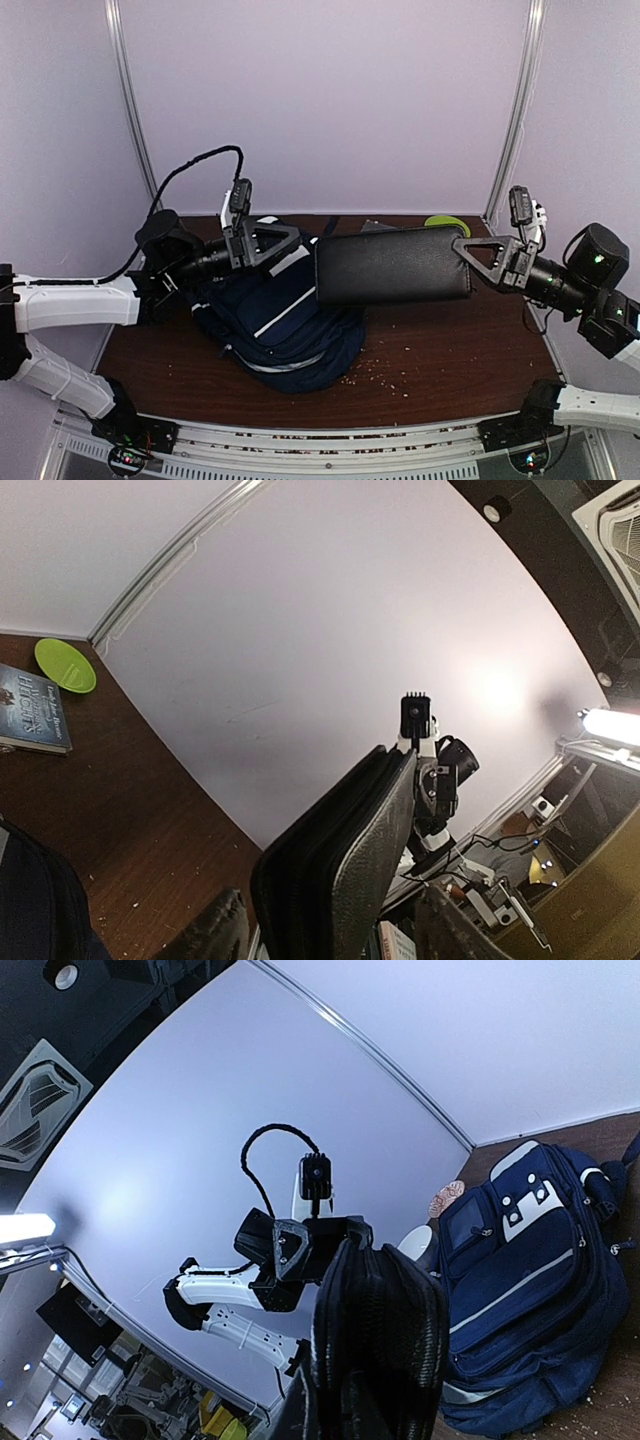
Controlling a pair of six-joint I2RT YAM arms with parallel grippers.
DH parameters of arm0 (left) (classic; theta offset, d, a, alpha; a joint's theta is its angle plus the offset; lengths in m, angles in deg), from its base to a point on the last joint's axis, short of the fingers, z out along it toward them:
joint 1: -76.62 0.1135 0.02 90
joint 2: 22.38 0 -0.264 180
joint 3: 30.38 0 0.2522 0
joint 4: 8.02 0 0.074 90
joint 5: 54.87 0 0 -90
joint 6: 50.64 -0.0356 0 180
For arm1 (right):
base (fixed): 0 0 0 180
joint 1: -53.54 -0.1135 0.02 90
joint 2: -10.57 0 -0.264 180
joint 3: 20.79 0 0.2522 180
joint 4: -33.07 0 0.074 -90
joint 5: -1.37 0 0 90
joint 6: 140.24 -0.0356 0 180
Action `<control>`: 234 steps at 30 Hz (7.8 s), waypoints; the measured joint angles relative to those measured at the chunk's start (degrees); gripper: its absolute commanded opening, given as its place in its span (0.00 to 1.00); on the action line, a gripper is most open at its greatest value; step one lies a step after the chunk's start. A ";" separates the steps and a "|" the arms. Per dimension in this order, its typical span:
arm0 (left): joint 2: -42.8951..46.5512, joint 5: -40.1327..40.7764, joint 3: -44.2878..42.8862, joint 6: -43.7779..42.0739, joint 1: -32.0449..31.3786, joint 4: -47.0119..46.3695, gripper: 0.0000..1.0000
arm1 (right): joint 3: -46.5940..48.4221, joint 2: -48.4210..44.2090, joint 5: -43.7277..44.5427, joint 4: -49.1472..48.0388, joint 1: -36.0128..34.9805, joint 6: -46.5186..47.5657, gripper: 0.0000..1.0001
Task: Pack the student bag
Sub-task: Place the personal item in the student bag.
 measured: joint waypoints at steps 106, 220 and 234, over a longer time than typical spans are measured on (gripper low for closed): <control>1.16 -15.67 -3.10 -1.49 -1.75 -5.66 0.25 | 6.01 13.11 -13.94 -1.53 -7.21 5.97 0.01; -13.07 57.42 -40.46 -44.06 -15.80 87.30 0.00 | -13.86 -2.99 24.48 10.08 -7.74 0.83 0.00; -15.69 54.82 -49.07 -42.29 -13.22 89.57 0.00 | -22.27 9.57 19.28 -9.03 -7.89 -12.09 0.00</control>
